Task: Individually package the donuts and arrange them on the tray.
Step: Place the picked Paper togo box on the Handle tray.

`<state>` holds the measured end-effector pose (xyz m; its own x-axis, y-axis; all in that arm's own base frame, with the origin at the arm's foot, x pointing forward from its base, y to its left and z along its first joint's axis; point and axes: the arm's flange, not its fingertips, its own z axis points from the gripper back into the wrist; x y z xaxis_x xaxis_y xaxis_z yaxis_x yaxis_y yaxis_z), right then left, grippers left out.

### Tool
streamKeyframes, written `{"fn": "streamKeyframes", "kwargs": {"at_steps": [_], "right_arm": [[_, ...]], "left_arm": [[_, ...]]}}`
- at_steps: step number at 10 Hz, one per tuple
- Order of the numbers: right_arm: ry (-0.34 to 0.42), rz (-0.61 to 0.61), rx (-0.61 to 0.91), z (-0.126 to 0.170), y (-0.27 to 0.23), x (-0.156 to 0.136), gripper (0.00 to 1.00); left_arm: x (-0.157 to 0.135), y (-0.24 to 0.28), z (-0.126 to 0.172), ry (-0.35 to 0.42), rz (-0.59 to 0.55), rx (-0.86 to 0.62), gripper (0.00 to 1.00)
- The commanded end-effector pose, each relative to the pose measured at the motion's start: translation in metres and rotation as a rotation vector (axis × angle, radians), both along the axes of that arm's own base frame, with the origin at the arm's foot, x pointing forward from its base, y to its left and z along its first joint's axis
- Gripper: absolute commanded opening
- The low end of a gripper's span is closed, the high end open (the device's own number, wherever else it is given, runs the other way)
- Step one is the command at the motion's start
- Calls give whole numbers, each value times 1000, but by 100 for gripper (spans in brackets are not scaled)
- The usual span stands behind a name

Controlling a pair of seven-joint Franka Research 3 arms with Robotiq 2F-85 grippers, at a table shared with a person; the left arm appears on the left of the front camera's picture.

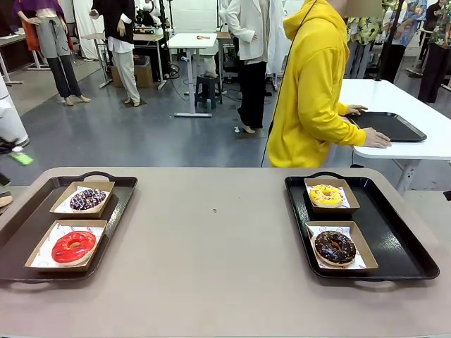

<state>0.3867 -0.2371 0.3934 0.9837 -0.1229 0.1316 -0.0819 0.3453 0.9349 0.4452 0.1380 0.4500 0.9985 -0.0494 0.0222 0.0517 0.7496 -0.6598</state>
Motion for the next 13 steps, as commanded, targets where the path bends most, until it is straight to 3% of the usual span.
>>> {"fn": "streamKeyframes", "kwargs": {"at_steps": [1,2,6,9,13], "right_arm": [[3,1,0,1,2,-2,100],[3,1,0,1,2,-2,100],[3,1,0,1,2,-2,100],[3,1,0,1,2,-2,100],[3,1,0,1,2,-2,100]], "left_arm": [[-28,41,-18,-32,77,-212,100],[-43,54,-29,-74,124,-285,100],[-95,93,-70,-108,351,-476,100],[-93,98,-65,-79,411,-399,100],[-99,102,-73,-60,369,-455,100]]}}
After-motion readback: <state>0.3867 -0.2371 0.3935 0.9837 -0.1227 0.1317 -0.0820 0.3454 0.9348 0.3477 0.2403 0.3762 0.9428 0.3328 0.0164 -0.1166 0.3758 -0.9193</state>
